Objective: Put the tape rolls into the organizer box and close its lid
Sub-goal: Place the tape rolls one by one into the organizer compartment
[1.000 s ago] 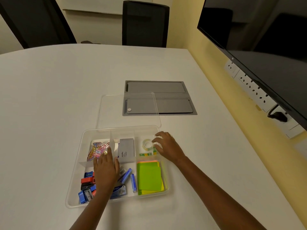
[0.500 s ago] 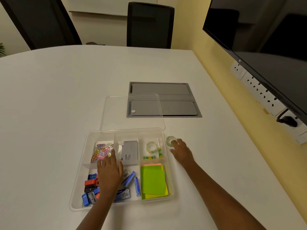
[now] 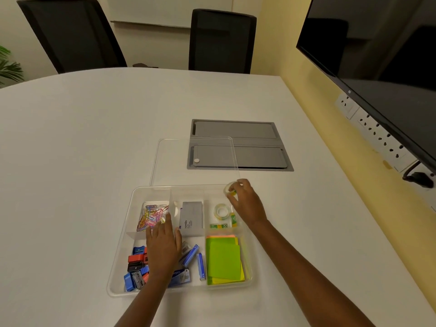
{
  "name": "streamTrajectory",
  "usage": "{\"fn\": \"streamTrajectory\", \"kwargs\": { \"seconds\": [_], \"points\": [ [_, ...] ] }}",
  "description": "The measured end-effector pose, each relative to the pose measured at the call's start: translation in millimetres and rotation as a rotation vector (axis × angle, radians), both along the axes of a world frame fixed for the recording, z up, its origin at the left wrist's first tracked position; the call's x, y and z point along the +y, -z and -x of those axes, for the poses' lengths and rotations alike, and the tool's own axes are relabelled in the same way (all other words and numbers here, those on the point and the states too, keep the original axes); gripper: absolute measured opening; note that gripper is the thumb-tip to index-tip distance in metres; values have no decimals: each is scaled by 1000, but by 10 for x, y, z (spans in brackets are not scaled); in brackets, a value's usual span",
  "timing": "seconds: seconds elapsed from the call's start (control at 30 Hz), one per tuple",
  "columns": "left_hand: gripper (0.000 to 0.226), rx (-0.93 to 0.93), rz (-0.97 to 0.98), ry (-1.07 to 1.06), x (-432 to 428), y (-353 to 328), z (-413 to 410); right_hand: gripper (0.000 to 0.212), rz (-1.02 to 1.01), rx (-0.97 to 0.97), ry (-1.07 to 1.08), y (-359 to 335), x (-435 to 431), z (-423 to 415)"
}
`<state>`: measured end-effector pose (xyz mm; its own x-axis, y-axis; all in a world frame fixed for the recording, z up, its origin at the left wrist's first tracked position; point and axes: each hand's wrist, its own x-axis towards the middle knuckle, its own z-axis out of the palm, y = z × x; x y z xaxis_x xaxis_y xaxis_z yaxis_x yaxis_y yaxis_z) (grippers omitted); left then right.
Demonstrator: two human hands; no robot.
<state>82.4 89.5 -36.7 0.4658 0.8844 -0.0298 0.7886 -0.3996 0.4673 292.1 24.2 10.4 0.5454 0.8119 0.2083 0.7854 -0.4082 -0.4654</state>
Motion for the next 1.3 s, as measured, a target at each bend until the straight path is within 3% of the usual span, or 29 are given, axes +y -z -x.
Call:
{"fn": "streamTrajectory", "kwargs": {
  "seconds": [0.43, 0.7, 1.0, 1.3],
  "points": [
    [80, -6, -23, 6, 12, 13, 5, 25, 376, -29, -147, 314, 297, 243],
    [51, 23, 21, 4, 30, 55, 3, 33, 322, 27, -163, 344, 223, 238],
    [50, 18, 1, 7, 26, 53, 4, 37, 141, 109, 29, 422, -200, 283],
    [50, 10, -26, 21, -89, 80, 131, 32, 64, 192, 62, 507, -426, 466]
  ]
}}
